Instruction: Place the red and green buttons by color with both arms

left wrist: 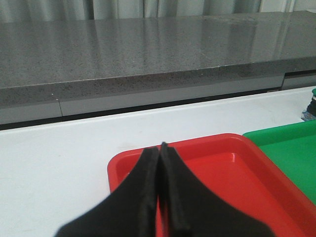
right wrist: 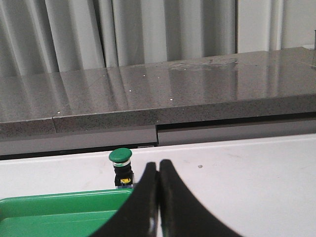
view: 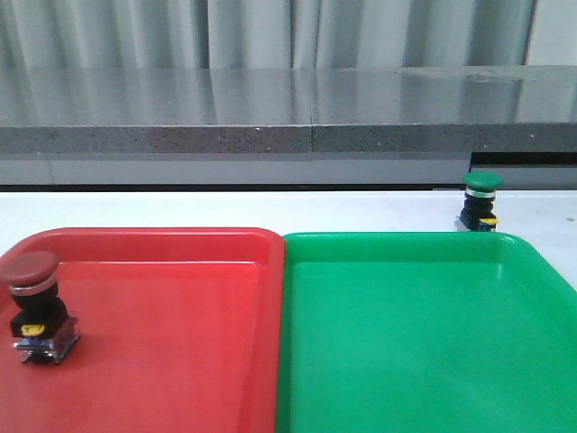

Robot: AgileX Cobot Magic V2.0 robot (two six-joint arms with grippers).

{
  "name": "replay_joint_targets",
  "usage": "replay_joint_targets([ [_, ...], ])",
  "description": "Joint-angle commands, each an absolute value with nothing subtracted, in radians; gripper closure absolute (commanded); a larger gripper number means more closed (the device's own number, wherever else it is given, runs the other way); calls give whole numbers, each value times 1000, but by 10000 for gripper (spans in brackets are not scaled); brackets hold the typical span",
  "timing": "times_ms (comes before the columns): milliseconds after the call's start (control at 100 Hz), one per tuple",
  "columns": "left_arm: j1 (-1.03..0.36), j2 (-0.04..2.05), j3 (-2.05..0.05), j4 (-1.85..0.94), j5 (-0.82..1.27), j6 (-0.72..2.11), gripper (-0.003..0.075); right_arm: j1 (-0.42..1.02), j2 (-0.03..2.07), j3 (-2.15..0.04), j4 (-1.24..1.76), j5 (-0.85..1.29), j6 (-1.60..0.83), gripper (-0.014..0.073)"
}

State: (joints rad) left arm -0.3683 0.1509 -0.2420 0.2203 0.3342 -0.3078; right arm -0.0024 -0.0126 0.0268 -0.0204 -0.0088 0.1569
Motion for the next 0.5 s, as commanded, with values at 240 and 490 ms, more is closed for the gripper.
replay_joint_targets([
  [240,-161,60,-177,14,180,-32,741,-6,-33,9,-31,-93,152,657],
  [490,-12,-39,-71,-49,61,12,741,-6,-33,9,-31,-93,152,657],
])
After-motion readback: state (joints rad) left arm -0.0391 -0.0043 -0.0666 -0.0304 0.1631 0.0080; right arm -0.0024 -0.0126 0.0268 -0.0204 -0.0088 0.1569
